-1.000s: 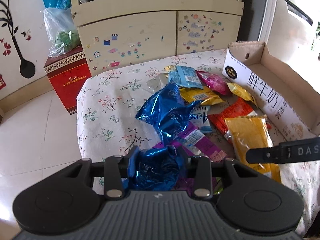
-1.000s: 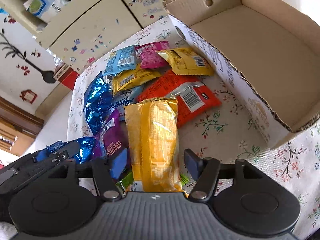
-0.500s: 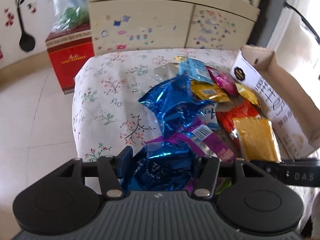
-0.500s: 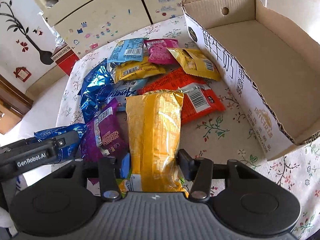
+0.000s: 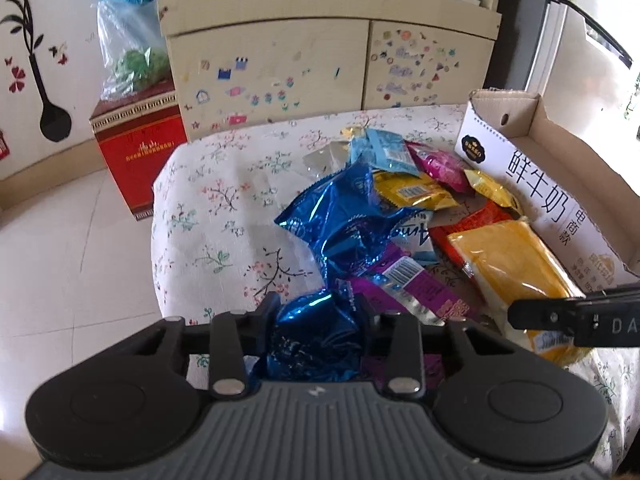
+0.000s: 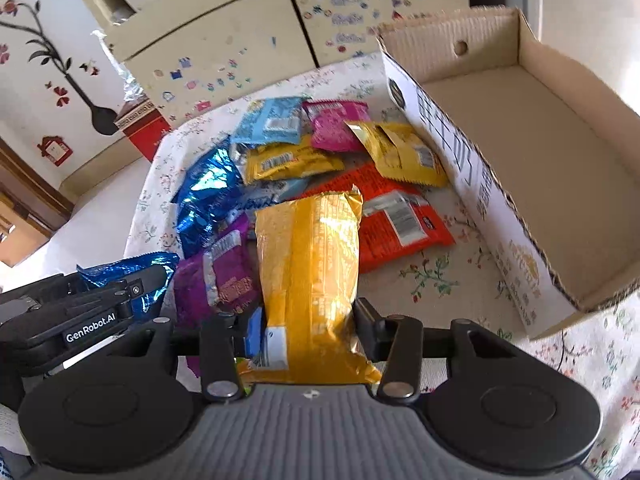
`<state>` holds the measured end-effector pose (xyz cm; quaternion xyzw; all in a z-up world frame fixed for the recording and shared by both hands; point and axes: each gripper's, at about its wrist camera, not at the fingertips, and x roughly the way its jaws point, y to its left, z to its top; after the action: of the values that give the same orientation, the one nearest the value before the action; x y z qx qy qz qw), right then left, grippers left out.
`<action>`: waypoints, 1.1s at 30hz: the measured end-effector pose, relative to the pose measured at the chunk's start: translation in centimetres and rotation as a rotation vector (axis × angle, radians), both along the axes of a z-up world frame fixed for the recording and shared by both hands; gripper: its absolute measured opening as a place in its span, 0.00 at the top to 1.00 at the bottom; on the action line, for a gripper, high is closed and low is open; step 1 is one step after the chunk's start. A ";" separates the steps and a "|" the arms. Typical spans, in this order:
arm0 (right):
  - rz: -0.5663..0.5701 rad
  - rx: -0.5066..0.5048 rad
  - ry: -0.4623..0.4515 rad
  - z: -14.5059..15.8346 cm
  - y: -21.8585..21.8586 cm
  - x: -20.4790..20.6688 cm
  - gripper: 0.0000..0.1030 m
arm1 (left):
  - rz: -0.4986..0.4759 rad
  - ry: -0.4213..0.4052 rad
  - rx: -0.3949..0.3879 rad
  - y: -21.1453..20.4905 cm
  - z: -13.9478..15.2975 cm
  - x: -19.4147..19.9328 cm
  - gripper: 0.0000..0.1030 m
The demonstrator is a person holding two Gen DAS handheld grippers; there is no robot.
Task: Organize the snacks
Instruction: 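Lift and carry the yellow bag and blue bag toward the cardboard box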
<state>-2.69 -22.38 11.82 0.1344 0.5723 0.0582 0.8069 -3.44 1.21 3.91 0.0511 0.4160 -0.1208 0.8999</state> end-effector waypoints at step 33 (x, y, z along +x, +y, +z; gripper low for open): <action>-0.001 -0.015 -0.198 4.6 -2.9 1.2 0.51 | -0.071 -0.229 -0.039 -4.5 5.9 -2.1 0.66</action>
<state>-1.53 -25.24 16.41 0.1222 0.4899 0.0666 0.8606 -5.51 -3.27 9.79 0.0615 0.3060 -0.1540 0.9375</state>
